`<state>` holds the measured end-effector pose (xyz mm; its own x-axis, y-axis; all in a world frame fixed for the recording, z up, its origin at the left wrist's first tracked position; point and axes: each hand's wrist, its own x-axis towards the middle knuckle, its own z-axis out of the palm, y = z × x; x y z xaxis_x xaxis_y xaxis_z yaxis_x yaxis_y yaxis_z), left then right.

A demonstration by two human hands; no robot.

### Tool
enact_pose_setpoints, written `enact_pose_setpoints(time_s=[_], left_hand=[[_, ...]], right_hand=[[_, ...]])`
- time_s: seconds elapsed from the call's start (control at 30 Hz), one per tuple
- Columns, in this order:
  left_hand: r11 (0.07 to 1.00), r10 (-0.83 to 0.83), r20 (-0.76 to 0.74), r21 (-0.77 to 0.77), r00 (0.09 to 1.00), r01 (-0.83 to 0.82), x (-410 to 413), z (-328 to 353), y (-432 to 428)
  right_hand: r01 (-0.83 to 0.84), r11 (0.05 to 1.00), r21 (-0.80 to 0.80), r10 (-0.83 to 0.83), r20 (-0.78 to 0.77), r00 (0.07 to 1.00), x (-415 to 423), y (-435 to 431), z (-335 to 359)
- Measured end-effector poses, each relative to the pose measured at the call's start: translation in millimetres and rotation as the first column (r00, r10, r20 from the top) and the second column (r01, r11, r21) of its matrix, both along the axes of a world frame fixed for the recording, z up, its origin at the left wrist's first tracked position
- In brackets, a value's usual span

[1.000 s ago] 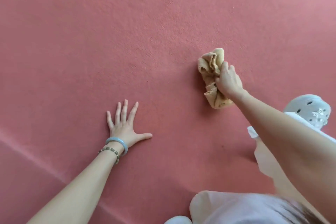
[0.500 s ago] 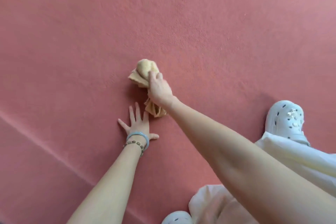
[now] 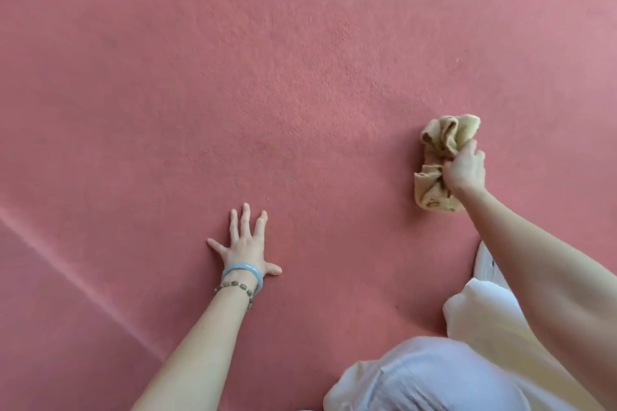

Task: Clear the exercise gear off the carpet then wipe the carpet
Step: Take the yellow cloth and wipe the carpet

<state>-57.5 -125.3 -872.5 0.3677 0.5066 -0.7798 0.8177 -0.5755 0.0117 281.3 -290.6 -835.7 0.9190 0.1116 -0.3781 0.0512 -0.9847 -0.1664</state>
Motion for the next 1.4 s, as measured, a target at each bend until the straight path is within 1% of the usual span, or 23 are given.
enact_pose_setpoints(time_s=[0.1, 0.17, 0.2, 0.27, 0.33, 0.37, 0.43, 0.47, 0.5, 0.57, 0.63, 0.7, 0.77, 0.83, 0.9, 0.97, 1.0, 1.07, 1.13, 1.23, 1.3, 1.37, 1.4], left_hand=[[1.0, -0.008, -0.014, 0.004, 1.0, 0.008, 1, 2, -1], [1.0, -0.017, -0.031, 0.016, 0.999, 0.018, 1, 3, 0], [1.0, -0.018, -0.037, 0.019, 0.999, 0.019, 2, 3, 0], [1.0, -0.016, -0.042, 0.022, 0.999, 0.017, 2, 2, 0], [1.0, -0.013, -0.042, 0.023, 0.999, 0.014, 2, 2, 0], [1.0, -0.011, -0.04, 0.021, 0.999, 0.012, 2, 1, 0], [1.0, -0.009, -0.034, 0.024, 0.999, 0.01, 1, 0, -1], [1.0, -0.012, -0.034, 0.027, 0.999, 0.012, 1, 0, -1], [0.999, -0.018, -0.037, 0.032, 0.999, 0.02, 1, 0, -1], [0.999, -0.036, -0.041, 0.039, 0.998, 0.038, 1, 0, -1], [0.998, -0.053, -0.051, 0.034, 0.997, 0.055, 1, 0, 0], [0.997, -0.064, -0.061, 0.03, 0.996, 0.066, 0, 0, 0], [0.998, -0.065, -0.051, 0.025, 0.997, 0.066, -2, -2, -1], [0.997, -0.071, -0.037, 0.015, 0.997, 0.072, -4, -2, -1], [0.997, -0.083, -0.037, 0.004, 0.996, 0.083, -6, -4, -1], [0.995, -0.099, -0.042, 0.0, 0.994, 0.099, -6, -4, -2], [0.994, -0.105, -0.047, -0.002, 0.993, 0.106, -6, -3, -2], [0.993, -0.116, -0.063, -0.011, 0.991, 0.115, -5, -2, -2], [0.993, -0.122, -0.083, -0.018, 0.989, 0.121, -4, -3, -2], [0.992, -0.118, -0.104, -0.046, 0.988, 0.114, -2, -4, -1], [0.993, -0.114, -0.101, -0.055, 0.988, 0.109, -2, -5, -1], [0.993, -0.111, -0.09, -0.057, 0.99, 0.107, -3, -6, 0], [0.993, -0.11, -0.084, -0.058, 0.99, 0.105, -4, -5, 0]], right_hand=[[0.088, 0.996, 0.024, -0.088, -0.01, 0.996, 7, 13, 1], [0.072, 0.995, 0.063, -0.071, -0.019, 0.997, -1, 45, -1], [0.037, 0.996, 0.083, -0.032, -0.05, 0.998, -11, 64, 0], [-0.118, 0.981, 0.152, 0.137, -0.125, 0.983, -46, 112, 2], [-0.316, 0.918, 0.238, 0.356, -0.149, 0.923, -90, 159, 4], [-0.427, 0.865, 0.264, 0.473, -0.14, 0.87, -111, 179, 1], [-0.627, 0.722, 0.294, 0.682, -0.144, 0.717, -145, 203, -6], [-0.677, 0.665, 0.315, 0.738, -0.144, 0.659, -154, 209, -8], [-0.697, 0.634, 0.336, 0.764, -0.131, 0.632, -157, 209, -11], [-0.663, 0.655, 0.364, 0.732, -0.087, 0.675, -139, 200, -14], [-0.579, 0.742, 0.338, 0.632, -0.067, 0.772, -96, 177, -20], [-0.455, 0.85, 0.264, 0.481, -0.04, 0.876, -40, 144, -24], [-0.332, 0.925, 0.183, 0.333, 0.022, 0.943, 14, 105, -24], [-0.196, 0.975, 0.1, 0.189, 0.076, 0.979, 54, 67, -21], [-0.071, 0.997, 0.029, 0.067, 0.109, 0.992, 79, 40, -17], [0.0, 1.0, -0.007, 0.0, 0.122, 0.993, 86, 33, -15], [0.001, 1.0, -0.008, 0.0, 0.122, 0.993, 84, 39, -15], [-0.065, 0.998, 0.01, 0.063, 0.102, 0.993, 67, 69, -19], [-0.183, 0.982, 0.038, 0.18, 0.071, 0.981, 35, 112, -25], [-0.393, 0.912, 0.114, 0.394, 0.014, 0.919, -30, 176, -25], [-0.579, 0.802, 0.15, 0.588, -0.021, 0.809, -75, 207, -22], [-0.738, 0.647, 0.193, 0.755, -0.025, 0.656, -115, 224, -18], [-0.788, 0.578, 0.213, 0.808, -0.014, 0.589, -127, 228, -17]])
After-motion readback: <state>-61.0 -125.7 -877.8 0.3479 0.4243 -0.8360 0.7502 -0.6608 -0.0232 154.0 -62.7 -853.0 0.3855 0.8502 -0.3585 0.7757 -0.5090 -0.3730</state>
